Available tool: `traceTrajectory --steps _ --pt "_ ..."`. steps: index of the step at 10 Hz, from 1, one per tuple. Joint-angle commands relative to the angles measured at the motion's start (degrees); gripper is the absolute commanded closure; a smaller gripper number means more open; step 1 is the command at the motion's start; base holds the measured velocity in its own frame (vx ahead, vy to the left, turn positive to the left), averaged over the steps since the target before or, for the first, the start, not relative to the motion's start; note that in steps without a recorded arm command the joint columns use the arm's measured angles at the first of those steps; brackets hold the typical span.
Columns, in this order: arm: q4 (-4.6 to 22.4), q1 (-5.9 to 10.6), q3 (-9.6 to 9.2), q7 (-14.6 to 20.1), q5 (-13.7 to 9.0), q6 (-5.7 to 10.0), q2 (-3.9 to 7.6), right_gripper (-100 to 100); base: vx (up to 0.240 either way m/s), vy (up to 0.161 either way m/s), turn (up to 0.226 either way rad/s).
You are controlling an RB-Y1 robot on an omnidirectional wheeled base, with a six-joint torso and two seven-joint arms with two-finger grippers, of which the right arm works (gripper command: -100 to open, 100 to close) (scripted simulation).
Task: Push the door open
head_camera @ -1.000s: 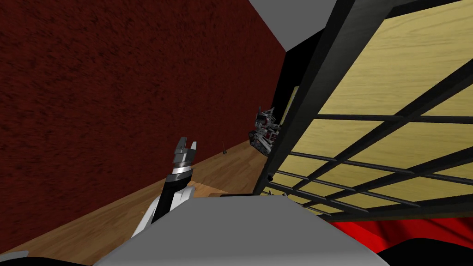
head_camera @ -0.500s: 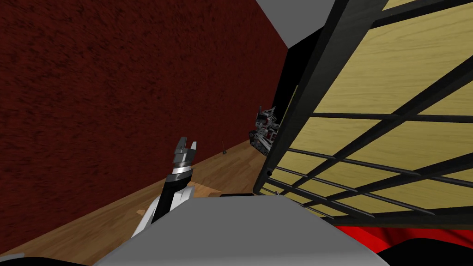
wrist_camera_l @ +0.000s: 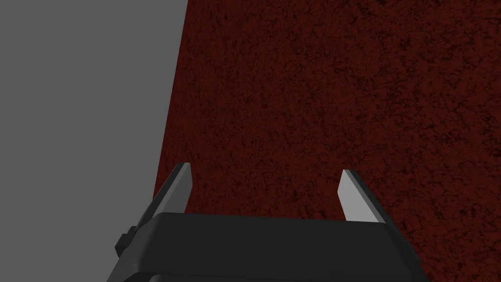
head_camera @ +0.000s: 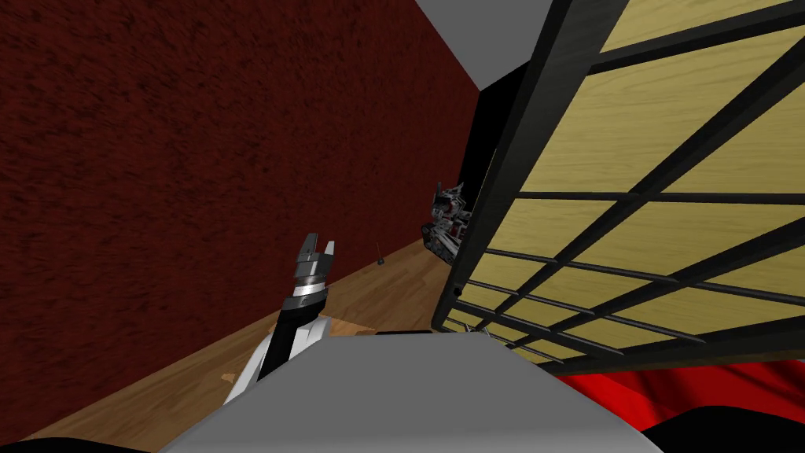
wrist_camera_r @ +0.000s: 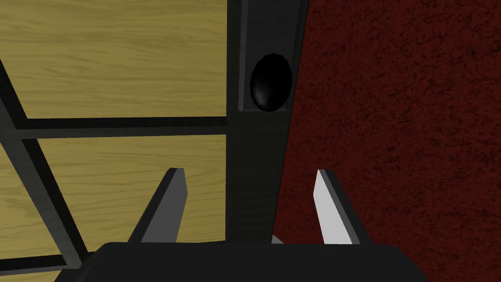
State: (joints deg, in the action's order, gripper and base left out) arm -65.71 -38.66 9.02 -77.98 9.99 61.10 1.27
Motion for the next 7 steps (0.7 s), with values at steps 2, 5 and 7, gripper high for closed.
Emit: traceTrajectory --steps 2,5,7 --pt "1.44 0.63 1.58 -0.33 -2.11 0.45 -2.49 -100 0.058 0.191 -0.173" --pt "1.40 1.03 1.88 -0.35 -2.27 -0.02 -1.05 -100 0.051 0.057 -0.018" --pt "1.42 1.62 2.23 -0.39 -2.38 -0.63 0.18 -100 0.174 -0.067 0.021"
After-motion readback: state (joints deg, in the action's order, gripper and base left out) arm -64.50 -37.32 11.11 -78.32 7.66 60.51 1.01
